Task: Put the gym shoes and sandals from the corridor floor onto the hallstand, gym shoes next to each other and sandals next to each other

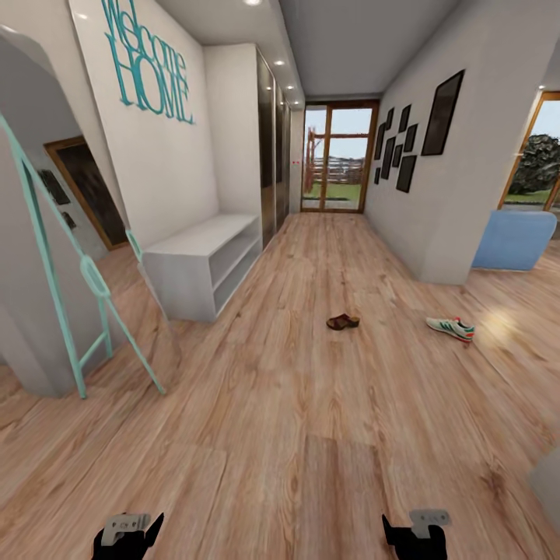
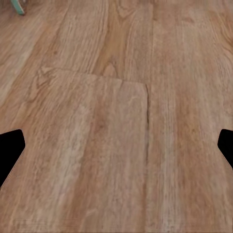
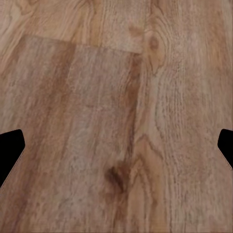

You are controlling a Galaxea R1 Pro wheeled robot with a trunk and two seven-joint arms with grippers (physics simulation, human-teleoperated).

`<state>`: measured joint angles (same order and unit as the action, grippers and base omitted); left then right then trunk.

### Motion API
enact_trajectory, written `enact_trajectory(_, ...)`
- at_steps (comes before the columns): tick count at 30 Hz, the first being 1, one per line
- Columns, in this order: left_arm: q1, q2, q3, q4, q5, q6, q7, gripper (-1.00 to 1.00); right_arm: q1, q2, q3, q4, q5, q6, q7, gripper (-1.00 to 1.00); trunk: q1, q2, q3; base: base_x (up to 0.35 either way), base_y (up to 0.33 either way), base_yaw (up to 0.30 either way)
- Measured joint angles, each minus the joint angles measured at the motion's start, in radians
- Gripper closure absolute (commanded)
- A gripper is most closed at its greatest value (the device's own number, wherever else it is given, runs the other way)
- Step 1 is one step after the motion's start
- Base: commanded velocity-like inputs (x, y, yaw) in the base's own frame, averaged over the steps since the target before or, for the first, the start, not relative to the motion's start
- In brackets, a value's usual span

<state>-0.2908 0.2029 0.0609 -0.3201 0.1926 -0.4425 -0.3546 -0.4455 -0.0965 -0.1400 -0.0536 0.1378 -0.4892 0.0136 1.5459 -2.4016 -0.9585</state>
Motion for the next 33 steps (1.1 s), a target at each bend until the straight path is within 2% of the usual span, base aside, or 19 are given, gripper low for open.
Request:
enact_trajectory(27,0.0,0.0,0.0,0.0,0.0,0.0,0.0,-1.0,0.002,0.0,0.0,-0.001,0.0,0.0,-0.004,-1.0,0.0,0.0,0.0,0.339,0.0,0.0)
enact_trajectory(33,0.0,0.0,0.0,0.0,0.0,0.0,0.0,-1.0,0.002,0.0,0.0,-0.001,-0.001,0.0,-0.004,-1.0,0.0,0.0,0.001,0.339,0.0,-0.099)
